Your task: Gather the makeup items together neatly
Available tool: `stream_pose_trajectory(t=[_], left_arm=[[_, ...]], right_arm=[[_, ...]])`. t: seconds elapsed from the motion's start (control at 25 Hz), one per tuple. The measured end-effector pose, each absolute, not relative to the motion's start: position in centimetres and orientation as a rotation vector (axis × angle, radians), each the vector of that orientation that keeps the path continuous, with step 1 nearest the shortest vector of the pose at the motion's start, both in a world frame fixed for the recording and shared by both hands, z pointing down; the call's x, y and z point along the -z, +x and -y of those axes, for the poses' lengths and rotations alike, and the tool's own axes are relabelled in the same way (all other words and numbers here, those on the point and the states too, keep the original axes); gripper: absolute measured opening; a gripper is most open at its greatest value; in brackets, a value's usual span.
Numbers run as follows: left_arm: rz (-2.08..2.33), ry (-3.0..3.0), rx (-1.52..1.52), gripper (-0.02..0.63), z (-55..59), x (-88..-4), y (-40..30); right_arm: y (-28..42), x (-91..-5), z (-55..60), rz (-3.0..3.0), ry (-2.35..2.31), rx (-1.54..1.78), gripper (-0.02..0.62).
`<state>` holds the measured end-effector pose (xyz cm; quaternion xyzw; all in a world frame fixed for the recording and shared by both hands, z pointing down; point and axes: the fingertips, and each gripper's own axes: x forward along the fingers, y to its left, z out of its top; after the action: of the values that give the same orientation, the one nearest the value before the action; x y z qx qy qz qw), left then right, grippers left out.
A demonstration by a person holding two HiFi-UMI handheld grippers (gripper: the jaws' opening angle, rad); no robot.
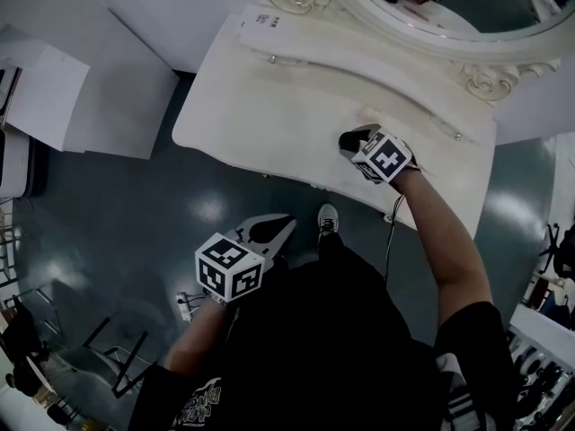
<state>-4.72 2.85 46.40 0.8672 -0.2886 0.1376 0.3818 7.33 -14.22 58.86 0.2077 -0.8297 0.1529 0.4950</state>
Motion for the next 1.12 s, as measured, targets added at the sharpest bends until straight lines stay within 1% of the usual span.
stream_pose_trajectory(t=[0.12, 0.28, 0.4, 0.48, 0.64, 0.76, 0.88, 0.96, 1.12], left_arm=[[0.726, 2.221, -0.353, 0.008, -2.9, -46.3, -4.5], [0.708, 2.23, -0.353, 0.008, -2.8, -46.3, -3.9], [0.696, 2.234, -0.356, 0.008, -2.7, -46.3, -3.2], [0.692, 2.237, -0.358, 0.008, -2.6, -46.3, -2.8], [0.699, 2.233, -0.358, 0.008, -2.2, -46.3, -2.1], [0.719, 2.217, -0.35, 0.008, -1.8, -46.6, -2.0], [0.733, 2.201, -0.349, 0.008, -1.7, -46.9, -2.0], [0.738, 2.198, -0.348, 0.008, -1.6, -46.9, -1.9], [0.76, 2.187, -0.34, 0.008, -1.1, -47.0, -2.1]], right_arm=[[8.6, -55.0, 15.5, 2.152, 0.612, -0.46, 0.198], [14.1, -50.0, 18.8, 2.207, 0.825, -0.497, 0.198], [17.5, -49.7, 20.1, 2.137, 0.849, -0.466, 0.198], [18.3, -50.5, 20.3, 2.093, 0.809, -0.458, 0.198], [18.3, -52.9, 20.7, 2.005, 0.704, -0.402, 0.198], [15.5, -53.5, 18.9, 2.031, 0.569, -0.375, 0.196], [13.1, -54.9, 16.8, 1.998, 0.448, -0.253, 0.196], [12.8, -55.7, 16.9, 1.968, 0.45, -0.2, 0.196], [14.8, -56.1, 20.7, 1.935, 0.573, -0.209, 0.198]])
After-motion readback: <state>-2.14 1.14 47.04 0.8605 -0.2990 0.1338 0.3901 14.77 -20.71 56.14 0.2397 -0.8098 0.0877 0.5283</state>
